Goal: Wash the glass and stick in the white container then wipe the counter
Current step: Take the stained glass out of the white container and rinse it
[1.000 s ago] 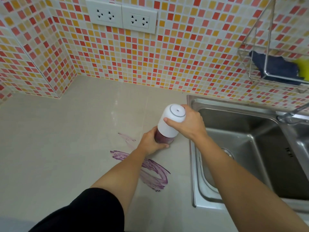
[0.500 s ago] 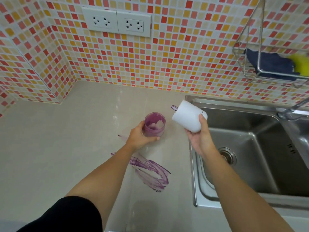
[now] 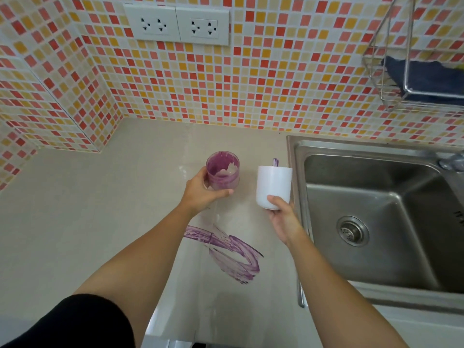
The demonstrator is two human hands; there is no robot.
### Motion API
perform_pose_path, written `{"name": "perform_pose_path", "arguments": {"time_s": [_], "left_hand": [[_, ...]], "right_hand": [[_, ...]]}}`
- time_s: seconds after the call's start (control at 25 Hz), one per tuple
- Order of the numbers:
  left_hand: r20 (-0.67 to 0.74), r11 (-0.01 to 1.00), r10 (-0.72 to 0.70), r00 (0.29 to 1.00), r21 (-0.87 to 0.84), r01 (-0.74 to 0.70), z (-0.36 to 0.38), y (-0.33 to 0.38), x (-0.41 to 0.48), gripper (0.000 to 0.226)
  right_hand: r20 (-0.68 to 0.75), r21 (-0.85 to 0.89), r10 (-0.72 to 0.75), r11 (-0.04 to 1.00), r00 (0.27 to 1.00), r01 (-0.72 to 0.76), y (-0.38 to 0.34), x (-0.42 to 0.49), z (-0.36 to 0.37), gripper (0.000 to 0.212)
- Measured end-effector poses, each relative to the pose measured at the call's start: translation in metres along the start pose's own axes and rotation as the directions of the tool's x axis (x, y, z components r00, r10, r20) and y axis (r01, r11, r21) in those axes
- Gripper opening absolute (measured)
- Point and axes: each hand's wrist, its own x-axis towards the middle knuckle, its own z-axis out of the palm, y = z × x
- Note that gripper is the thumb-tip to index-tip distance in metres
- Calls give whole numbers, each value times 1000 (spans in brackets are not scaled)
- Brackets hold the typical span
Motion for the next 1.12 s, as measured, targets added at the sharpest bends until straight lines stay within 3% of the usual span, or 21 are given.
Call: {"name": "perform_pose_path", "arguments": {"time_s": [0.16, 0.32, 0.52, 0.68, 0.76, 0.92, 1.12], "left_hand": [[-6, 1000, 20, 1000, 3, -20, -5, 0, -2, 69], [-34, 1000, 28, 999, 10, -27, -14, 2, -3, 67], [-46, 997, 73, 996, 30, -72, -29, 27, -8, 67], [-41, 982, 190, 981, -11, -191, -34, 76, -2, 69], [-21, 964, 263, 965, -33, -263, -28, 107, 1, 67], [72, 924, 378, 923, -101, -370, 14, 161, 0, 64], [236, 925, 365, 900, -200, -323, 121, 188, -22, 70]], "right_hand": [[-62, -506, -119, 859, 991, 72, 0, 6, -2, 75], [-15, -708, -207, 693, 978, 136, 6, 16, -3, 86], [45, -750, -221, 637, 974, 179, 13, 21, 7, 87], [67, -803, -153, 578, 986, 145, 15, 17, 8, 111], [23, -861, -132, 501, 991, 87, 7, 10, 7, 119], [-26, -923, -232, 380, 972, 66, -35, -12, -13, 99], [-31, -980, -434, 189, 900, 58, -111, -32, -97, 72]]}}
